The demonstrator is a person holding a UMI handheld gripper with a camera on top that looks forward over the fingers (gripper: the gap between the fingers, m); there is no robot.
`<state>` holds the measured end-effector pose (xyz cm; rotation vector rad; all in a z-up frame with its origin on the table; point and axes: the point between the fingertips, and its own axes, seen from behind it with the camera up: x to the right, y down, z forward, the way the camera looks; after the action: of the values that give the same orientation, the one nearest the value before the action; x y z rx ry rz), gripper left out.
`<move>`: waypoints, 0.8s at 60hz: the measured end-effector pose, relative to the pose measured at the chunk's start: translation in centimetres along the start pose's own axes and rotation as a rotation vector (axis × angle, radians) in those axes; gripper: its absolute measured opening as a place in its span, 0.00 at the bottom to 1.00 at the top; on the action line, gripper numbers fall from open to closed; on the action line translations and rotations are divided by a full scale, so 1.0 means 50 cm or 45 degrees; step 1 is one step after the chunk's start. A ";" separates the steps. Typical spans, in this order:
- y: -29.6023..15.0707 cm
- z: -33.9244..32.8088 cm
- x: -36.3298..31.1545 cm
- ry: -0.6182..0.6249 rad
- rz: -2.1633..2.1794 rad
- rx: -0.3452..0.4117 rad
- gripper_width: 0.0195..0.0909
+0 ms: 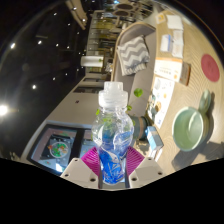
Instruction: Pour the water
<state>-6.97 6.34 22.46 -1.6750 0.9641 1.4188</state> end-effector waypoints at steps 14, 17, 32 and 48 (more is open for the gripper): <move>-0.225 -0.111 -0.082 0.203 -1.035 0.215 0.14; -0.263 -0.132 -0.076 0.261 -1.207 0.245 0.14; -0.427 -0.227 0.117 0.632 -1.669 0.276 0.14; -0.475 -0.244 0.305 0.742 -1.625 0.203 0.14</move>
<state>21.26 5.01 10.35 -1.9806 0.0977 0.0113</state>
